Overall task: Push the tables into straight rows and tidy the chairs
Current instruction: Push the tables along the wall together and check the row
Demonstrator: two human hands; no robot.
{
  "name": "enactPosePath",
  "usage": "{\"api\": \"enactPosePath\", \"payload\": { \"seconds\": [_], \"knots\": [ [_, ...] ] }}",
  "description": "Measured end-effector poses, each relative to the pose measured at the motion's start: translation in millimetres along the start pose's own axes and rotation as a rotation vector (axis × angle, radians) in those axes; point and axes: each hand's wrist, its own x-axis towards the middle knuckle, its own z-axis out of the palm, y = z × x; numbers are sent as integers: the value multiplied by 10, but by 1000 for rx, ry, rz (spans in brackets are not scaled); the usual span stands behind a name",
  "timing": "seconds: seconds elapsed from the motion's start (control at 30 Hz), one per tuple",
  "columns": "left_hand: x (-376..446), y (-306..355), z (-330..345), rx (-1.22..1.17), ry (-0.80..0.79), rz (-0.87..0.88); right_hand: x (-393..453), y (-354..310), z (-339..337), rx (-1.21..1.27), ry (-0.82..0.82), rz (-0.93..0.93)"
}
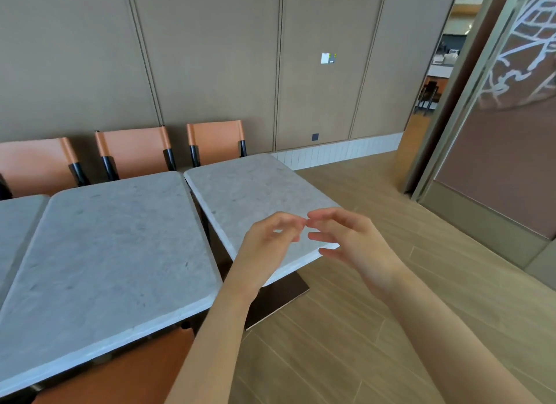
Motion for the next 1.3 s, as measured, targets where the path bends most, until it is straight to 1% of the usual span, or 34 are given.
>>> {"api": "enactPosePath", "payload": {
  "seconds": [0.17, 0.3, 0.43, 0.63, 0.8, 0.87, 1.1, 1.3],
  "knots": [
    [660, -10, 268, 32, 14, -30, 665, 40, -331, 35, 13, 13],
    [1028, -4, 501, 60, -13, -48, 1038, 95, -535, 81, 30, 37],
    [1370, -17, 692, 71, 8, -58, 1439, 123, -716, 133, 38, 47],
    [1885, -28, 979, 83, 67, -68, 2043, 226, -1063, 139, -16, 48],
    [2428, 43, 1357, 30, 170, -74, 2671, 249, -1486, 131, -97, 5],
    [2570, 50, 1468, 28, 175, -93, 2848, 273, -1601, 117, -101, 1],
    [3069, -26, 1892, 53, 256, -152, 3475, 529, -2031, 133, -173, 60],
    [3308, -148, 2017, 85, 299, -193, 3856, 720, -2069, 146, -252, 121]
  ]
}}
